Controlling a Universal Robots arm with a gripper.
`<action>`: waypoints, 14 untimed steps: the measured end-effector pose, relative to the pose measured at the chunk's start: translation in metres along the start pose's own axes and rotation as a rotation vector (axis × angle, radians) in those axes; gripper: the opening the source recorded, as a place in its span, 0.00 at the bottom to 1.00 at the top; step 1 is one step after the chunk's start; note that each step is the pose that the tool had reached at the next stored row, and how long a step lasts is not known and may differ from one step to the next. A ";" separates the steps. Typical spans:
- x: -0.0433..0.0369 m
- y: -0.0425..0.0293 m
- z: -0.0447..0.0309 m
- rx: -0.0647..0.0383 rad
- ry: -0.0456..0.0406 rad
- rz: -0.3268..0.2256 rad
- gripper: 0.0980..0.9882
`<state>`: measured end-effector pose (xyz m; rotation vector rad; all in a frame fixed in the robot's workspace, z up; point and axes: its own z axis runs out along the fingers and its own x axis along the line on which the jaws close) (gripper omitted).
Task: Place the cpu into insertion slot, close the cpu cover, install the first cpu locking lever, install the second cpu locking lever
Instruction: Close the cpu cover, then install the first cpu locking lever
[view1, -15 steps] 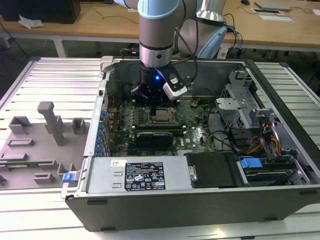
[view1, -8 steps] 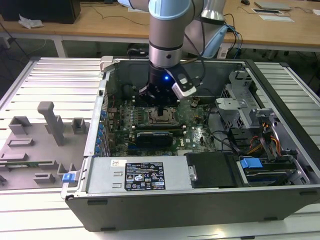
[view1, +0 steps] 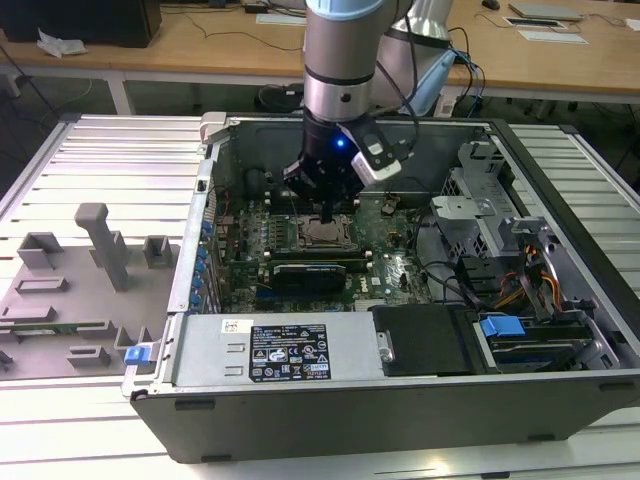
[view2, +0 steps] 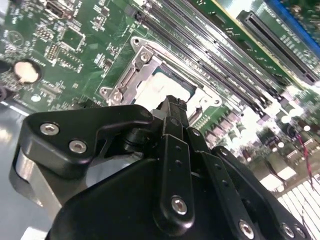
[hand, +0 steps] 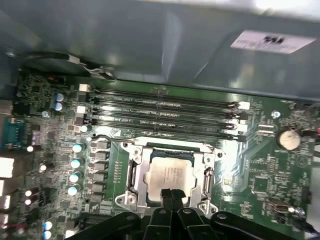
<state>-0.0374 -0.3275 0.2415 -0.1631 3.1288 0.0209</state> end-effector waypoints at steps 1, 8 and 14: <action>-0.0001 0.0003 -0.0048 0.000 -0.0001 0.000 0.01; -0.0003 0.0012 -0.0156 0.000 -0.0004 0.000 0.01; -0.0003 0.0013 -0.0164 0.000 -0.0004 0.000 0.01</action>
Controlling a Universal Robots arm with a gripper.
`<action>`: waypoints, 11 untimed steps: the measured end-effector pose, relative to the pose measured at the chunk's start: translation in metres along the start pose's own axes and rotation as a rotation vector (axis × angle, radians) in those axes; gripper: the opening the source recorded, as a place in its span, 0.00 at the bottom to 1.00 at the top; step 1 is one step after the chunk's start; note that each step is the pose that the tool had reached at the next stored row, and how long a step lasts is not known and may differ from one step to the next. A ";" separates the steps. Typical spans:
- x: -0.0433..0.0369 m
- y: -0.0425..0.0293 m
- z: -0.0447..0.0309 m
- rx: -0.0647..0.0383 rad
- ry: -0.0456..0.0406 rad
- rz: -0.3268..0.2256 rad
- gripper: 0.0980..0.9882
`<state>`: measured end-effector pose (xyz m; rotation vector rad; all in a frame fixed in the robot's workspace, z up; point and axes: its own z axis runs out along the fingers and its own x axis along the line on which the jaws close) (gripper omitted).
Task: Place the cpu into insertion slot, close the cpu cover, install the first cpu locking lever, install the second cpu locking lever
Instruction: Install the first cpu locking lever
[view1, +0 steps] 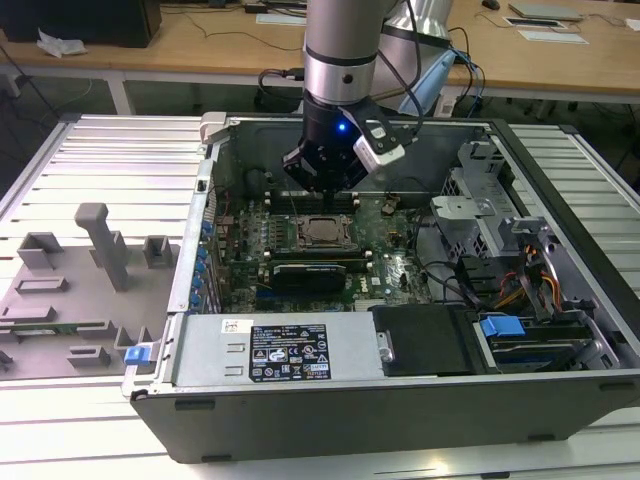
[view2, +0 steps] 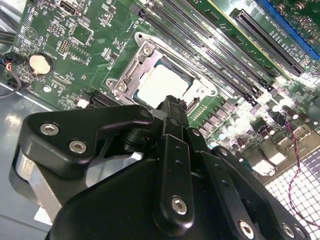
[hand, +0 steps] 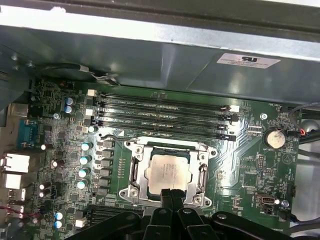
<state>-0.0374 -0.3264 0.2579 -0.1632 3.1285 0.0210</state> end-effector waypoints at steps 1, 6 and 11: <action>0.0000 0.0000 -0.0001 0.000 0.0000 0.000 0.01; 0.0000 0.0000 -0.0007 0.000 0.0000 0.000 0.01; 0.0029 0.0003 -0.0009 0.000 0.0000 0.000 0.01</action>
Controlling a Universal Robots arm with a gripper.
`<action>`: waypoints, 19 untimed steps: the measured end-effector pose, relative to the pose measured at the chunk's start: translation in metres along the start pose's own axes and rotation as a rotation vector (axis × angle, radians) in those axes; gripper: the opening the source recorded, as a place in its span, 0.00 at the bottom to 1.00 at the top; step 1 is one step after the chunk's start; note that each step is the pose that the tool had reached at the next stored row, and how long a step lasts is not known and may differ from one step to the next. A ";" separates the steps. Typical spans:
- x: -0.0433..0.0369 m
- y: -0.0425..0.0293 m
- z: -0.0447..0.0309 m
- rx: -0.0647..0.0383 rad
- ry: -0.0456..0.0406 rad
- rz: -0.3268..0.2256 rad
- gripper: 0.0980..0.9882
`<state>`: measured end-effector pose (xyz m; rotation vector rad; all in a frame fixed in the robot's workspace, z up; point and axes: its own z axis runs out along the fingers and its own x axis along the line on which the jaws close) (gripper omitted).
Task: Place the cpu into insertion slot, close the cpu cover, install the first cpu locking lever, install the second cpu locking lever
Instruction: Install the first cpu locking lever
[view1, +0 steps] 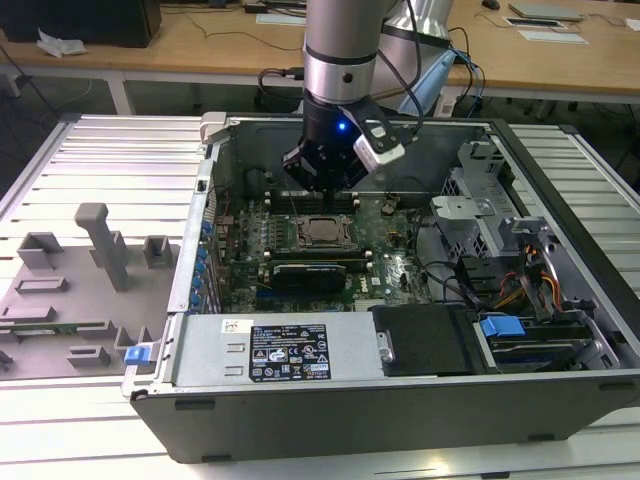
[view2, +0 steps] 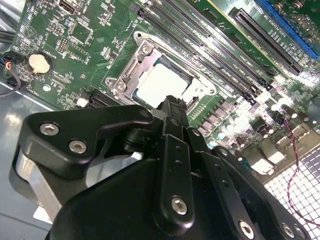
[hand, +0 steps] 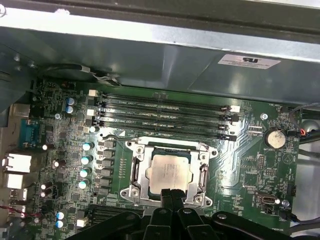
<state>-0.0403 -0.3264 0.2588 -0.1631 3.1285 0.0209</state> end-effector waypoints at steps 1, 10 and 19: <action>0.0030 0.0003 0.0000 0.000 -0.0001 0.000 0.01; 0.0201 0.0021 -0.0001 0.000 -0.0015 0.000 0.01; 0.0392 0.0041 -0.0003 0.000 -0.0028 0.000 0.01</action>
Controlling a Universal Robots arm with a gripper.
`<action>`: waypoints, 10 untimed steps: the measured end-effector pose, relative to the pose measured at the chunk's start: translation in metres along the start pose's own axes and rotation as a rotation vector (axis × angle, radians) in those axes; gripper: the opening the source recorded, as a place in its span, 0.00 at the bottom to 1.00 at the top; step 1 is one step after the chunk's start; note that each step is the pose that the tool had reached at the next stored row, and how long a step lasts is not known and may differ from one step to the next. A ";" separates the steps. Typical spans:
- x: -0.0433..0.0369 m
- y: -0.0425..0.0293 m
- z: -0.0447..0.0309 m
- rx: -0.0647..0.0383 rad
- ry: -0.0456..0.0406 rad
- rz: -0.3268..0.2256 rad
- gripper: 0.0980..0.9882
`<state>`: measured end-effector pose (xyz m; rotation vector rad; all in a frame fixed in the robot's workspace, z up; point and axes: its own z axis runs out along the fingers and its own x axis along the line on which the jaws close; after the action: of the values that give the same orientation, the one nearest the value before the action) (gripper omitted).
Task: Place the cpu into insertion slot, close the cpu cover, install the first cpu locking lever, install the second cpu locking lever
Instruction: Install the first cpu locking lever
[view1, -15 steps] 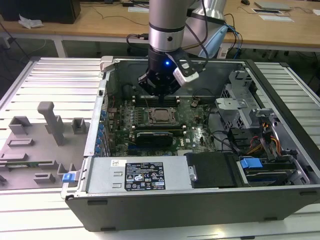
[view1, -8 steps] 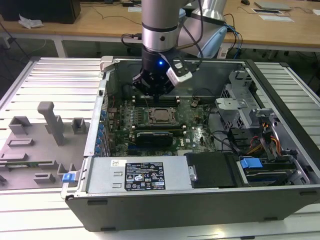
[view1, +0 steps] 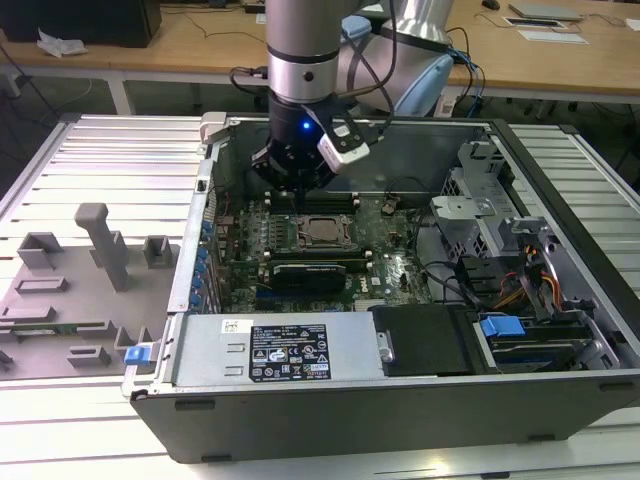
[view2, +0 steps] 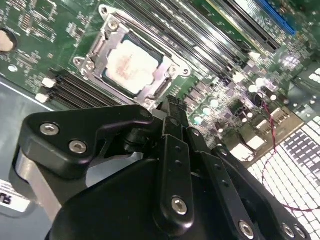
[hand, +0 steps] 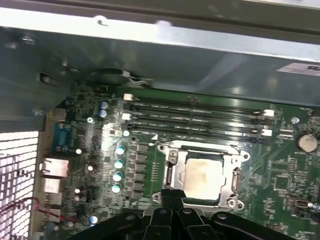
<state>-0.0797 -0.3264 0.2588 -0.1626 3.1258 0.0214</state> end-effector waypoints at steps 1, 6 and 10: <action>0.0023 0.0002 -0.0001 0.000 -0.0002 0.000 0.01; 0.0145 0.0015 -0.0002 -0.020 -0.0040 0.000 0.01; 0.0233 0.0024 -0.0002 -0.094 -0.0135 0.001 0.01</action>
<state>-0.1030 -0.3264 0.2588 -0.1610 3.1128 0.1696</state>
